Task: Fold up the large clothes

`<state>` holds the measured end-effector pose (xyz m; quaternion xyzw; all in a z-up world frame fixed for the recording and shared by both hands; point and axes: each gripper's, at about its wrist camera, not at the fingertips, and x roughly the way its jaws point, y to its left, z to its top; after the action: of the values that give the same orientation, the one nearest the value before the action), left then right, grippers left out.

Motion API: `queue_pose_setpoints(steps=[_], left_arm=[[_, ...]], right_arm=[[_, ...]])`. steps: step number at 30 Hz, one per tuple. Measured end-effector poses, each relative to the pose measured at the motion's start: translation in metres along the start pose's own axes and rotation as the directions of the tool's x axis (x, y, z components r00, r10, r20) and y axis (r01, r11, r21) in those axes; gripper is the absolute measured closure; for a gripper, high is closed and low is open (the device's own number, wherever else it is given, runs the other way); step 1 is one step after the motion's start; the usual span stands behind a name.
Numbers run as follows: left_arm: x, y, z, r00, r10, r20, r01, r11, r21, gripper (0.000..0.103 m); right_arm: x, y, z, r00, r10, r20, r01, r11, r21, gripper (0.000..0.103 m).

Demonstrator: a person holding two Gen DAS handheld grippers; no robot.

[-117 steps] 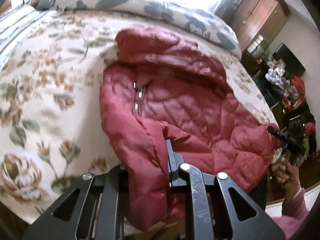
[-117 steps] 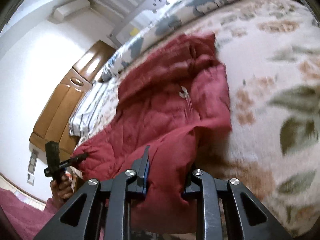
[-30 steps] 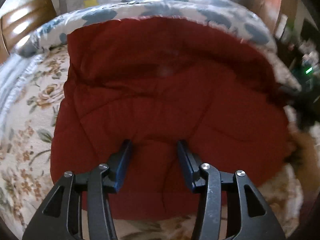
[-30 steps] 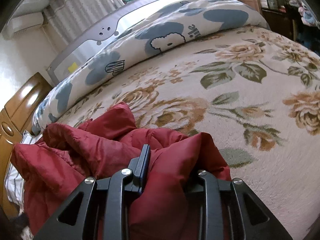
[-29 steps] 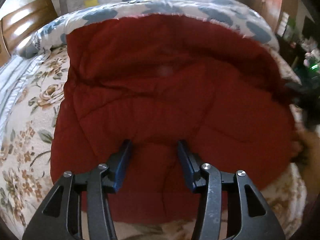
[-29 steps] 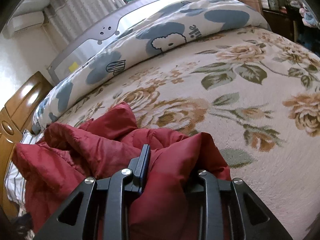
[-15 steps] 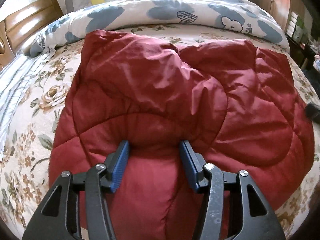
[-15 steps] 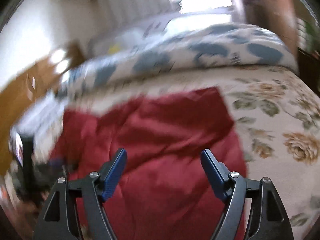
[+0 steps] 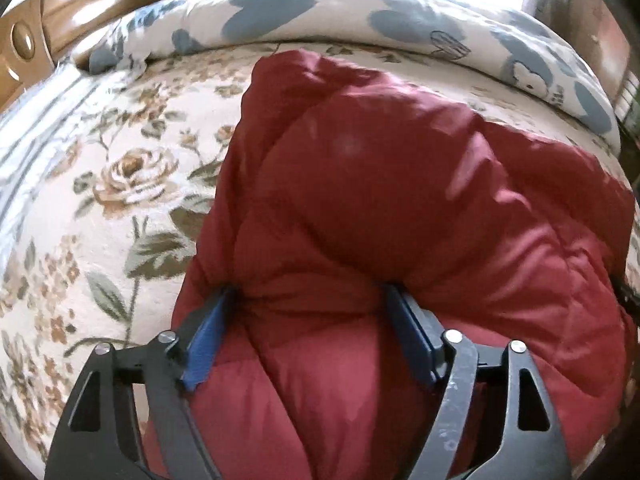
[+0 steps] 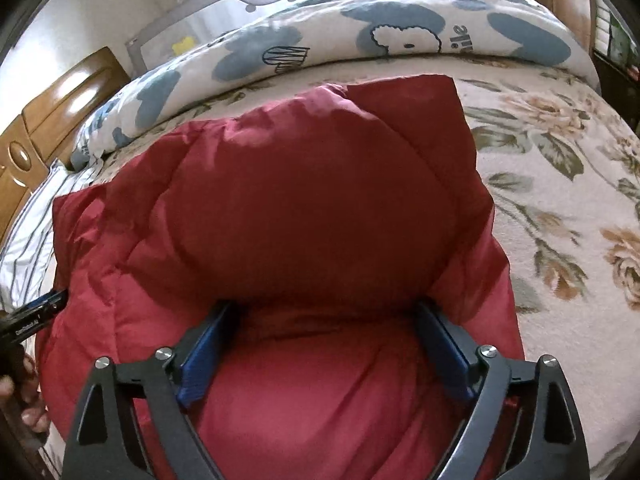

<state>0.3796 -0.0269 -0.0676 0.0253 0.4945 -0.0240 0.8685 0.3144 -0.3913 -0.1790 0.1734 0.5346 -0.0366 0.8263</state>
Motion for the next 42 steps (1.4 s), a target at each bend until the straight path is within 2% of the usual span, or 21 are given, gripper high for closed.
queue_pose_setpoints(steps=[10,20,29,32,36,42], left_arm=[[0.001,-0.002,0.003,1.0,0.022,0.013,-0.022,1.0,0.005,0.021],[-0.042,0.019,-0.009,0.996,-0.083,0.045,0.083,0.997,0.008,0.022],[-0.063,0.057,-0.025,0.987,-0.133,0.088,0.139,0.988,-0.065,0.023],[-0.057,0.073,-0.028,0.983,-0.168,0.075,0.175,0.978,-0.111,0.023],[-0.046,0.095,-0.032,0.962,-0.267,0.055,0.273,0.94,-0.207,0.023],[-0.035,0.103,-0.037,0.949,-0.315,0.036,0.314,0.917,-0.245,0.023]], right_arm=[[0.007,-0.003,0.001,1.0,0.006,0.008,-0.006,1.0,0.011,0.008],[-0.012,-0.003,0.003,1.0,0.007,0.021,-0.008,1.0,0.019,0.009],[-0.05,-0.017,-0.009,0.998,0.024,0.052,-0.025,0.999,0.026,0.009],[-0.06,-0.03,-0.013,0.998,0.019,0.054,-0.021,0.999,0.047,0.008],[-0.067,-0.054,-0.021,0.999,0.038,0.039,-0.042,0.994,0.103,0.008],[-0.062,-0.08,-0.032,0.999,0.046,0.008,-0.047,0.982,0.181,0.008]])
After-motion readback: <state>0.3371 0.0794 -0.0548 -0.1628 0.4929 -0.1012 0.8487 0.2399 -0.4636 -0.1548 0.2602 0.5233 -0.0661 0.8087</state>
